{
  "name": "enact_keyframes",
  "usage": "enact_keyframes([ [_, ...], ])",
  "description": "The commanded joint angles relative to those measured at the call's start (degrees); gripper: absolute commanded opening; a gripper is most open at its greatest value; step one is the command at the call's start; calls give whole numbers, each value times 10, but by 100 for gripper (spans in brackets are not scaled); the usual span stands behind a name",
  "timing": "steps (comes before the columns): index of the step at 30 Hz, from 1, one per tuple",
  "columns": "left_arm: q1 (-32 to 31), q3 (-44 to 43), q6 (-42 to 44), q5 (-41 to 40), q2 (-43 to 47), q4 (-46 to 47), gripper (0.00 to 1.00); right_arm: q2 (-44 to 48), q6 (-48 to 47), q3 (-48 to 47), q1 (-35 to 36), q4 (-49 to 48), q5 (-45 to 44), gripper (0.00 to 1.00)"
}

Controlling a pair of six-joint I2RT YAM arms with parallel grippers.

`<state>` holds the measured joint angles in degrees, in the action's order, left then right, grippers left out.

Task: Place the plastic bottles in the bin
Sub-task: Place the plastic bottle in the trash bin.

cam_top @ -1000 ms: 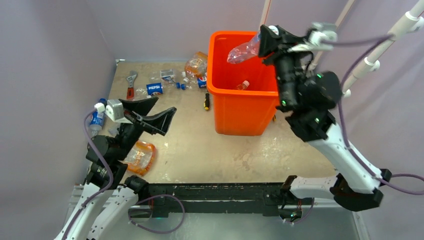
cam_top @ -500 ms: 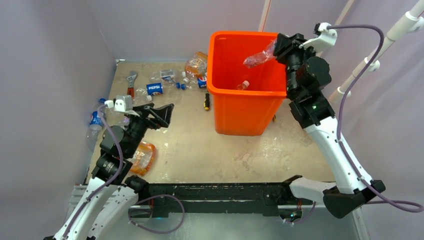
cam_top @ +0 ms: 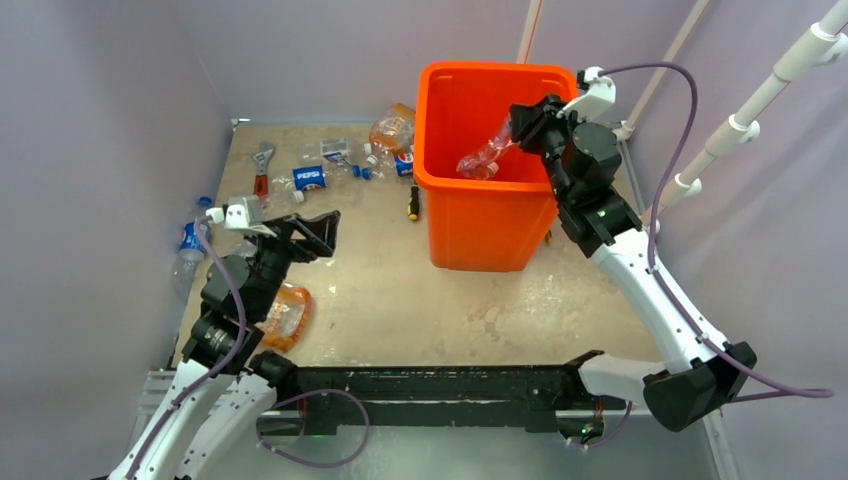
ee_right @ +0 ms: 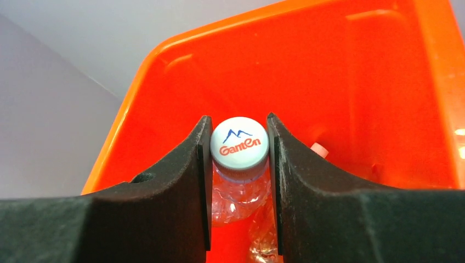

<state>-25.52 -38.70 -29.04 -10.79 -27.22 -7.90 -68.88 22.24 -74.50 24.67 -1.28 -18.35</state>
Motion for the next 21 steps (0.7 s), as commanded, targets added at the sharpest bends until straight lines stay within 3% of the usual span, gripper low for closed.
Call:
enact_keyframes([
  [1, 0, -2, -10, -30, 2, -9, 96, 5, -1, -7, -3, -11, 38, 0],
  [2, 1, -4, -11, -36, -1, -14, 96, 7, -4, -8, -2, -7, 40, 10],
  [5, 1, -11, -17, -55, -13, -29, 96, 16, 1, -7, -2, 5, 42, 51],
  [7, 3, -17, -21, -60, -25, -38, 96, 18, 9, -11, -2, 12, 49, 64],
  [16, 9, -32, -33, -69, -63, -66, 96, 42, 26, -11, -2, 39, 108, 75],
  [21, 9, -30, -39, -93, -65, -75, 96, 96, 23, 8, -2, 9, 200, 76],
])
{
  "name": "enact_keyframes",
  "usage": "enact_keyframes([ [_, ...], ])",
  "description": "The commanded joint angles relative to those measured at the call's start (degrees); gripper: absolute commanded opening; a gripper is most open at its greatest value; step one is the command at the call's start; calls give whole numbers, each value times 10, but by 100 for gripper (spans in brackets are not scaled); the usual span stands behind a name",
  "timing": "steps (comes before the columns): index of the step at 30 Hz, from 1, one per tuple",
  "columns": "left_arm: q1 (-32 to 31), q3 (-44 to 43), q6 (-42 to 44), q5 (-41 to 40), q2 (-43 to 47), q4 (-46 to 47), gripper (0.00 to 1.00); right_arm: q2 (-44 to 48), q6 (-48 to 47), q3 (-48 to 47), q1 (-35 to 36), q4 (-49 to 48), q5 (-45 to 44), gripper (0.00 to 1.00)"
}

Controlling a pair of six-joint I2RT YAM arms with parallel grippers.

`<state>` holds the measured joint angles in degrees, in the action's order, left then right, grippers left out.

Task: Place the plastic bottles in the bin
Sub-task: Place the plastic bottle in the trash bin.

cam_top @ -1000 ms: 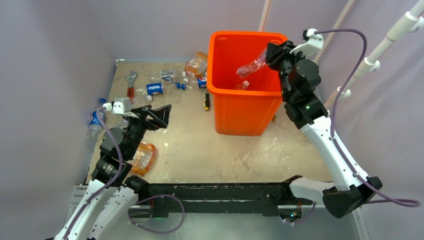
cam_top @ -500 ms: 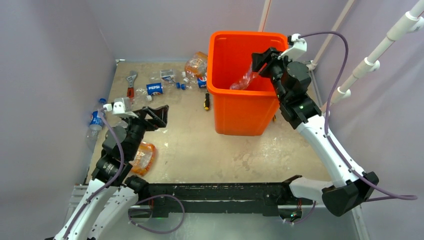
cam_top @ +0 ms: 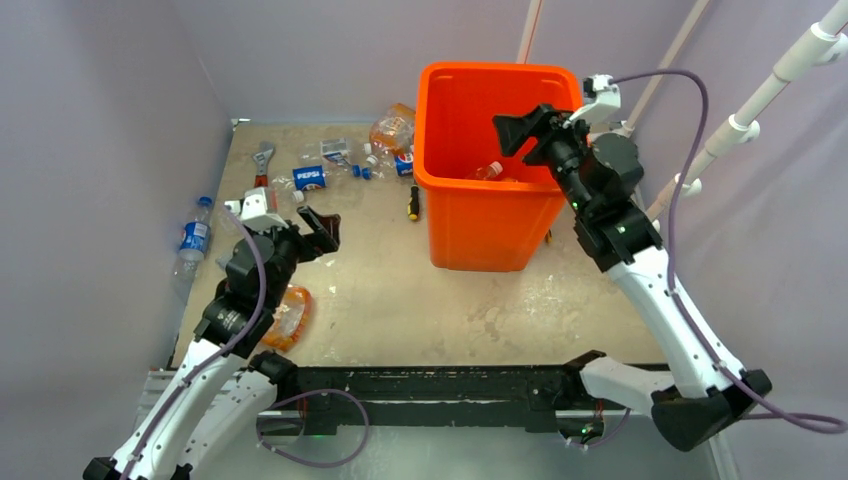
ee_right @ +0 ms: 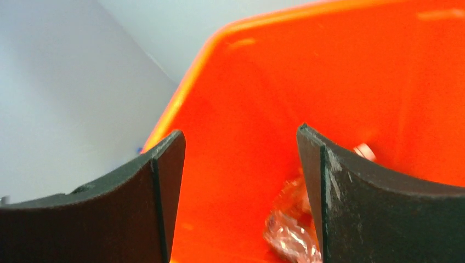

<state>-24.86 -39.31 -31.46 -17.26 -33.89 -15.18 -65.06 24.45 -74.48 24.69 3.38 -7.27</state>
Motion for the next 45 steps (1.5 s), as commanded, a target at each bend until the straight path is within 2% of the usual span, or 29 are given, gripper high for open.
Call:
enact_keyframes([
  [1, 3, -24, -16, -35, -2, -5, 96, 70, -4, 18, -1, -53, 127, 76],
  [6, 3, -39, -33, -86, -37, -47, 96, 118, -15, 61, 7, -90, 305, 75],
  [9, 1, -60, -78, -158, -60, -111, 97, 160, 16, 126, 11, -135, 374, 75],
  [11, 1, -78, -132, -215, -80, -172, 97, 197, 34, 170, 14, -162, 393, 75],
  [16, 1, -137, -181, -262, -139, -304, 98, 258, 19, 235, 15, -163, 372, 76],
  [21, 2, -150, -132, -203, -201, -311, 99, 284, 25, 275, 15, -179, 373, 76],
  [24, 2, -142, -91, -107, -251, -254, 99, 303, 31, 301, 15, -198, 375, 76],
  [26, 2, -147, -83, -52, -276, -184, 98, 315, 31, 310, 15, -203, 368, 76],
  [29, 2, -158, -99, -16, -319, -71, 97, 334, 38, 319, 15, -212, 360, 76],
  [35, 6, -218, -218, 21, -475, 85, 95, 359, 37, 330, 15, -207, 341, 76],
  [43, 42, -149, -412, 42, -620, 420, 93, 362, 35, 321, 16, -188, 342, 76],
  [45, 51, -151, -439, 43, -657, 478, 93, 363, 30, 319, 16, -180, 342, 76],
])
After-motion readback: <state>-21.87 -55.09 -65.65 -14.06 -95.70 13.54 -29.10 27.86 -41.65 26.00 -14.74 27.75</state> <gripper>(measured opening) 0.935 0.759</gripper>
